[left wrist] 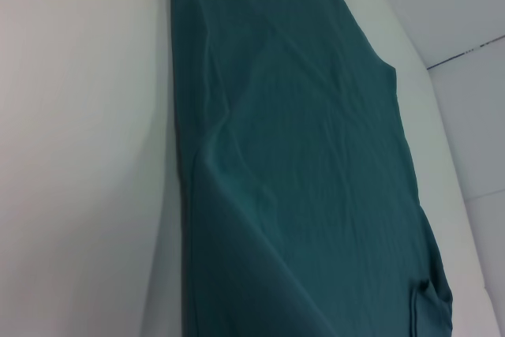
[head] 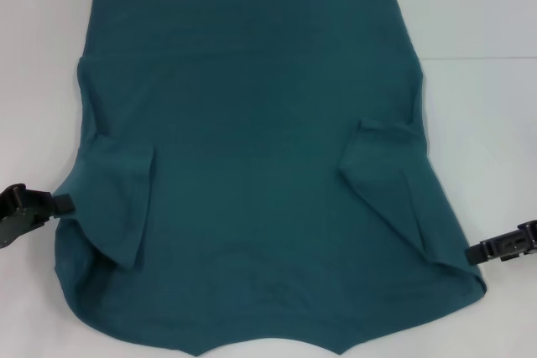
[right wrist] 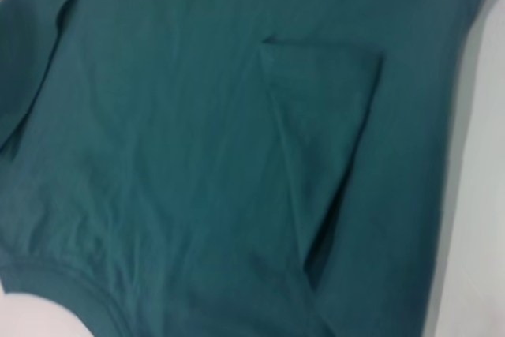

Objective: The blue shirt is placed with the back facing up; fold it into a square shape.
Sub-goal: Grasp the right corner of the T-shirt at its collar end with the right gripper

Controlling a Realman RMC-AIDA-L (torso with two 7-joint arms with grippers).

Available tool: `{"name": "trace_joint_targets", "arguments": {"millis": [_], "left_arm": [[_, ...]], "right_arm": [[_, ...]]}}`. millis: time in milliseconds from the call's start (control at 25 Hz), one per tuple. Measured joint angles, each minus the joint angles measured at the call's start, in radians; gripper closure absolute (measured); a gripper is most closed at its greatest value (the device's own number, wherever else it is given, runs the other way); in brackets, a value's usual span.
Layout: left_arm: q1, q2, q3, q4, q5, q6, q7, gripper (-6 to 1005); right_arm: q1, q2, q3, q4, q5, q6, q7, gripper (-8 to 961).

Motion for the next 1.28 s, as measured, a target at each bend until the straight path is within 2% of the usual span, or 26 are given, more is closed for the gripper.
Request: {"name": "trace_joint_targets", "arguments": {"millis": [160, 440, 1040, 1280], "left_arm": [[-0.001, 0.0, 0.0, 0.0, 0.0, 0.0, -0.001, 997], [-0.002, 0.0, 0.0, 0.0, 0.0, -0.008, -0.002, 997], [0.001, 0.0, -0.001, 0.0, 0.0, -0.009, -0.003, 996], [0.001, 0.0, -0.002, 0.0, -0.001, -0.009, -0.003, 996]], "right_arm": [[0.0, 0.006, -0.002, -0.002, 0.0, 0.005, 0.019, 70], [0.002, 0.019, -0.047, -0.003, -0.001, 0.007, -0.068, 70], [0.024, 0.04, -0.055, 0.002, -0.026, 0.029, -0.074, 71], [0.024, 0.042, -0.055, 0.0, -0.027, 0.039, -0.08, 71]]}}
